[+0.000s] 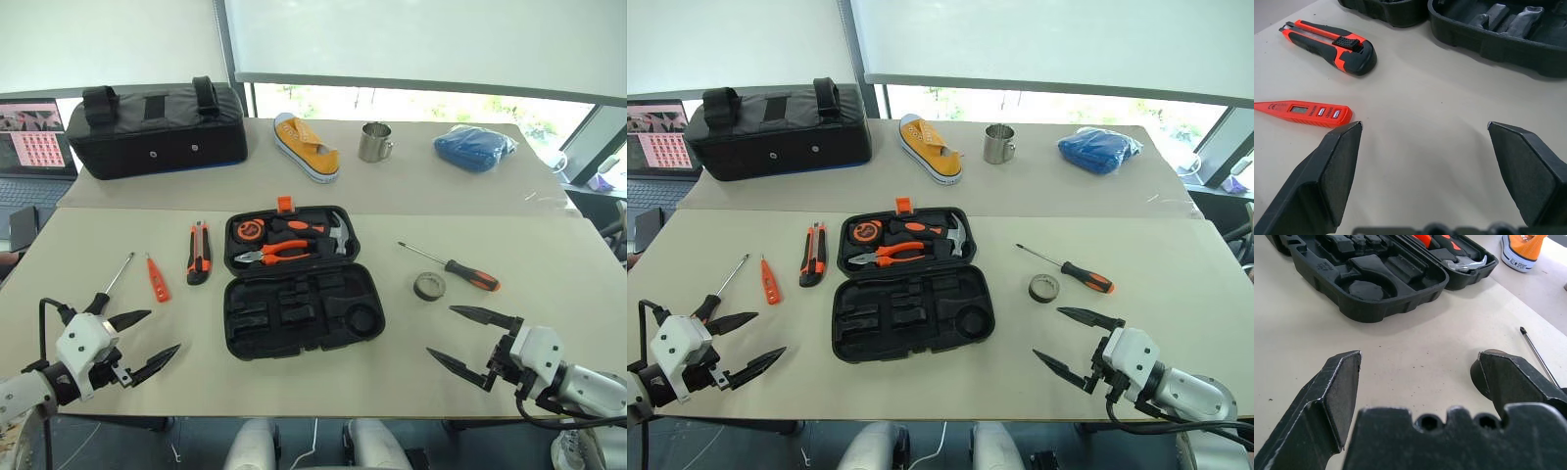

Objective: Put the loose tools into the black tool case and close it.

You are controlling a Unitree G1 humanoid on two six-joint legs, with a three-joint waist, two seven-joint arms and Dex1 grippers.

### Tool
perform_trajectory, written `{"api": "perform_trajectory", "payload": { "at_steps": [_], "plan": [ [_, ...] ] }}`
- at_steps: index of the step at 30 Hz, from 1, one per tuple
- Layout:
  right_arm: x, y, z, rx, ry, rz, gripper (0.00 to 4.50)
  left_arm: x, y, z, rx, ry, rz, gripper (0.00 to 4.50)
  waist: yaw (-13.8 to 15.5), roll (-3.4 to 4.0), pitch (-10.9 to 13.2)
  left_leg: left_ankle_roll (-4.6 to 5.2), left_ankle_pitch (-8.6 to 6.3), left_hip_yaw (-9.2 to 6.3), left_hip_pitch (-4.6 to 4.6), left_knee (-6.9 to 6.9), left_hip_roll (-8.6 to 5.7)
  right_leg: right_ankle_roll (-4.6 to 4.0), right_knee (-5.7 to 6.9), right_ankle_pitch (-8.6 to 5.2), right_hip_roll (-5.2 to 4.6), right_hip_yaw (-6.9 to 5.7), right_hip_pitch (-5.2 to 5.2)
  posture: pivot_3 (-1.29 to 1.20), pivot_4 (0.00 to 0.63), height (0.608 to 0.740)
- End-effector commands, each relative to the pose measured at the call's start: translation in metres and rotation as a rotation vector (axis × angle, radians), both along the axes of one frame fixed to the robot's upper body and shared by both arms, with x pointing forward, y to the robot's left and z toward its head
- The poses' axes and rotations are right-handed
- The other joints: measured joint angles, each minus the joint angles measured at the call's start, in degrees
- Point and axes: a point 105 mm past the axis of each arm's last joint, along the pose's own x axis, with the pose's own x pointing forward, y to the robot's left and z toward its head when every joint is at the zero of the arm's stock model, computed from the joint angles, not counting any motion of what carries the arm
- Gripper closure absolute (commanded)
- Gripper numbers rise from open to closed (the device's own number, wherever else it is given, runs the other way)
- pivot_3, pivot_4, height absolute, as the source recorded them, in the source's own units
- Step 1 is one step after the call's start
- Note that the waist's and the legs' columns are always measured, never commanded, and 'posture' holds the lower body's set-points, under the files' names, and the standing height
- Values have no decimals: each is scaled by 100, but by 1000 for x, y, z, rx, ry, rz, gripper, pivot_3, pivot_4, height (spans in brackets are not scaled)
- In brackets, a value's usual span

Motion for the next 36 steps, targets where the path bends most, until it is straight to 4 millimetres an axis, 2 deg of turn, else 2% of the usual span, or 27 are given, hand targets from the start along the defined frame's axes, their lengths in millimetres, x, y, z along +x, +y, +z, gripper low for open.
{"api": "perform_trajectory", "payload": {
  "at_steps": [1,4,8,11,13,15,17,21,24,27,32,36],
  "plan": [
    [3,3,4,7,-22,23,59,-1,3,14,-41,-36,17,103,-1,0,0,0,0,0,0,0,0,0,0,0,0,0,0,0,150,740],
    [7,9,0,40,6,44,59,-5,7,19,-138,-13,64,103,-23,-7,0,0,0,0,2,0,6,-1,2,0,2,0,-1,0,150,740],
    [-3,35,23,236,-73,183,59,-24,25,17,-205,21,228,103,-43,-5,0,2,-2,-1,0,0,9,-2,5,1,5,2,-7,0,150,740],
    [-6,46,32,301,-101,221,59,-38,38,13,-233,44,345,103,-41,-7,1,4,-9,-9,2,0,11,-1,5,0,5,10,-7,0,150,740],
    [-6,54,41,360,-139,236,59,-51,52,7,-242,57,463,103,-23,-15,0,4,-9,-14,5,0,11,-1,5,0,4,10,-5,0,150,740],
    [-5,63,53,439,-185,253,59,-72,72,0,-298,89,640,103,-18,-26,-1,3,-9,-14,7,0,11,-1,5,0,3,10,-4,0,150,740],
    [-3,69,60,471,-227,253,59,-84,84,-1,-346,102,739,103,-23,-32,2,3,-10,-19,9,0,14,-1,5,0,4,11,-6,0,150,740],
    [-3,77,63,476,-262,255,59,-86,86,2,-375,114,768,103,41,-38,2,2,-10,-18,7,0,10,-1,7,-1,2,9,-12,0,150,740],
    [-4,82,63,483,-261,257,59,-77,87,7,-378,126,761,103,51,-45,0,1,-9,-5,6,0,5,-1,6,-2,-1,9,-11,0,150,740],
    [-5,85,63,474,-263,265,59,-62,90,20,-344,110,730,103,45,-46,0,1,-9,1,7,0,8,-6,11,-2,3,7,-13,0,150,740],
    [-7,86,66,467,-254,267,59,-22,92,46,-286,225,653,103,46,-50,2,0,-8,2,8,0,8,-15,30,-7,7,4,-20,0,150,740],
    [-6,88,66,466,-244,267,59,8,100,52,-213,301,670,103,2,-46,5,-1,-8,2,11,0,3,-15,32,-7,6,3,-23,0,150,740]
  ]
}}
